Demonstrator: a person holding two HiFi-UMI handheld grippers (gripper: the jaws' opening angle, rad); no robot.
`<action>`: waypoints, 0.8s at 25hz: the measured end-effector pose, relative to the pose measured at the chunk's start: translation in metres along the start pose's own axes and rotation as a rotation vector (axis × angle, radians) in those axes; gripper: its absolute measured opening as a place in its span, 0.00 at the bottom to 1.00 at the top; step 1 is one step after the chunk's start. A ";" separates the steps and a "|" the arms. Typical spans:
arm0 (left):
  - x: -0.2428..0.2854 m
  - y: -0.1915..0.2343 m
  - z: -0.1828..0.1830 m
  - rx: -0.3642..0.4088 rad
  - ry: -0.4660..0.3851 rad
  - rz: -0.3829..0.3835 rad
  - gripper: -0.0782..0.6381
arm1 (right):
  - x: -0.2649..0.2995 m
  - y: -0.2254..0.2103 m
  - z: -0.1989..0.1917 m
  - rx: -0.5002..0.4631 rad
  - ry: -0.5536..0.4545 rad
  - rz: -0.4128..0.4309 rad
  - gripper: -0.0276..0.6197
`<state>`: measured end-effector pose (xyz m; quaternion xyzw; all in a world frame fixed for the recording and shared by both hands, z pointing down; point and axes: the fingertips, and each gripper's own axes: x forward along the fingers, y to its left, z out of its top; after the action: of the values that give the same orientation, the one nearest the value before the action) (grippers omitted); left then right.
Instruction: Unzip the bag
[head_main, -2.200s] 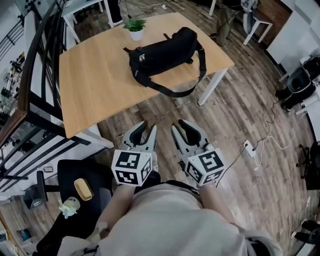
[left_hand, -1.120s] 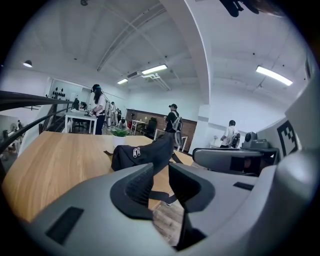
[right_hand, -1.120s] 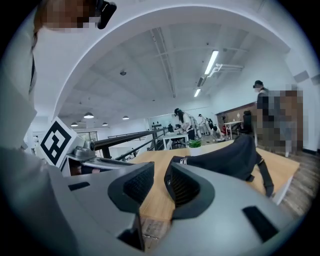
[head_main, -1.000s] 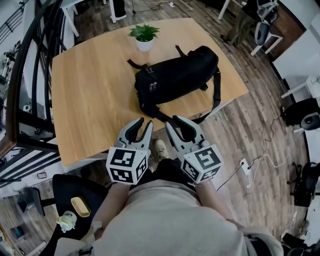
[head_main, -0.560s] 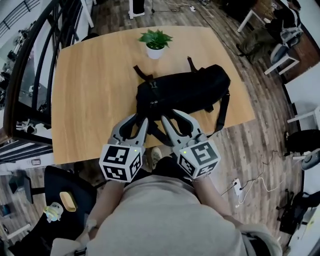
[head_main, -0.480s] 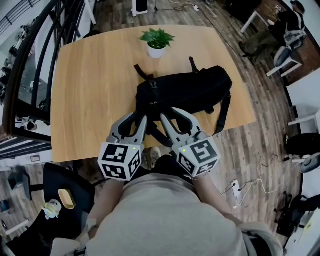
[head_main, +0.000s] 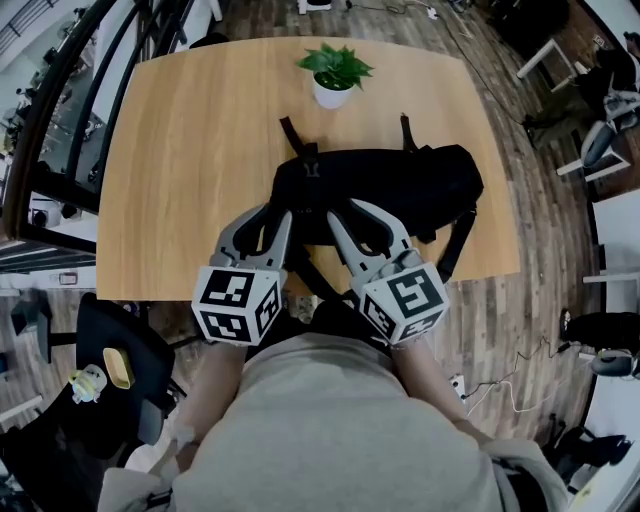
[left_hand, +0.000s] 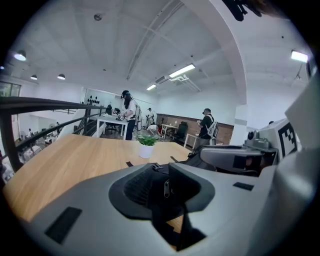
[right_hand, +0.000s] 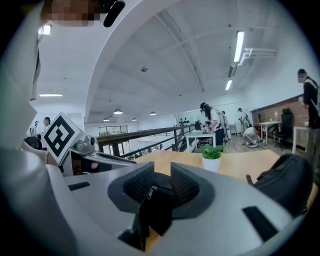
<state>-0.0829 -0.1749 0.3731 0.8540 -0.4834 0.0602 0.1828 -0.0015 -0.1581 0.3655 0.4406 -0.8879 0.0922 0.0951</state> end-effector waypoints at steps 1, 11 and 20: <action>0.001 0.000 0.001 0.009 -0.001 0.007 0.25 | 0.001 -0.002 -0.001 0.004 0.001 0.003 0.19; 0.002 0.010 -0.003 -0.008 0.033 0.014 0.25 | 0.011 0.004 -0.006 -0.029 0.032 0.047 0.17; 0.001 0.016 -0.015 -0.011 0.094 -0.061 0.25 | 0.025 0.014 -0.015 -0.049 0.078 0.021 0.16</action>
<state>-0.0951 -0.1774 0.3909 0.8635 -0.4483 0.0921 0.2120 -0.0261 -0.1650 0.3848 0.4250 -0.8900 0.0884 0.1395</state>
